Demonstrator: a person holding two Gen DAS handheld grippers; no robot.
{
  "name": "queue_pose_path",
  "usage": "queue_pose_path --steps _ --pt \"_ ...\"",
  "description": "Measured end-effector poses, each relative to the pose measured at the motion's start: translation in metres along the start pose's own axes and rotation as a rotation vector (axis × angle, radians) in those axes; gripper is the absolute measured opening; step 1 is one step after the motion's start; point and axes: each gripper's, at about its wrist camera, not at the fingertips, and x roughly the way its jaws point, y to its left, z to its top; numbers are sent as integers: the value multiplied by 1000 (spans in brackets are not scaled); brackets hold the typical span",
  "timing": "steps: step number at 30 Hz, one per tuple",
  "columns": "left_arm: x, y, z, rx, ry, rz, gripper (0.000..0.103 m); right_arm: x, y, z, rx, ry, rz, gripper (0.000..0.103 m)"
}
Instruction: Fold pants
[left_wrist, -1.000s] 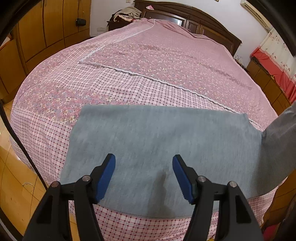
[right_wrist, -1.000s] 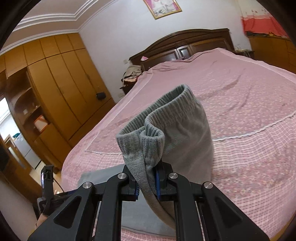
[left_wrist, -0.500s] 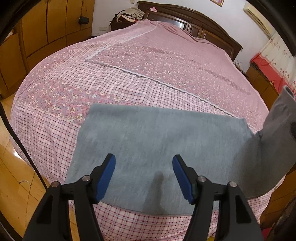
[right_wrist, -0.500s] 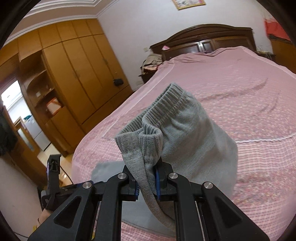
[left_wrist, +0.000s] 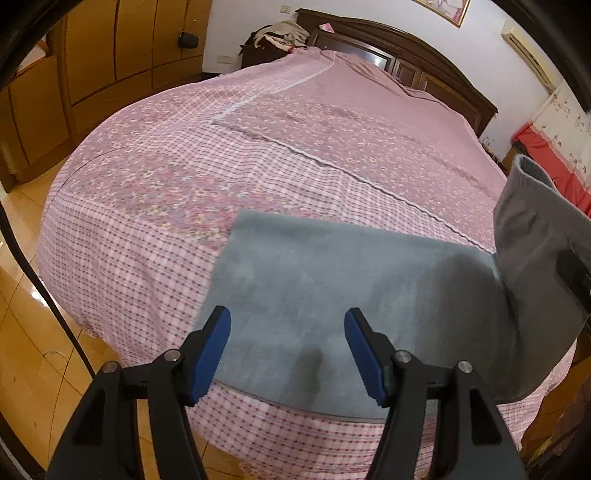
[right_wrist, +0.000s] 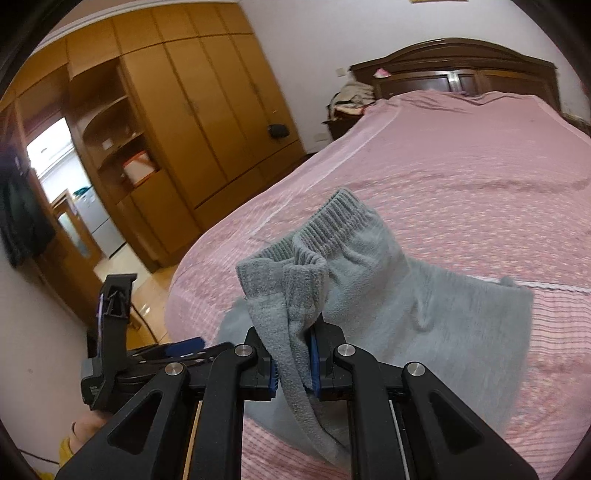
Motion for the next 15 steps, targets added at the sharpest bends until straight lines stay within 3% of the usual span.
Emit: queue_pose_path --steps 9,15 --pt "-2 23 -3 -26 -6 27 67 47 46 -7 -98 73 64 14" --pt "0 40 -4 -52 -8 64 67 82 62 -17 -87 139 132 14"
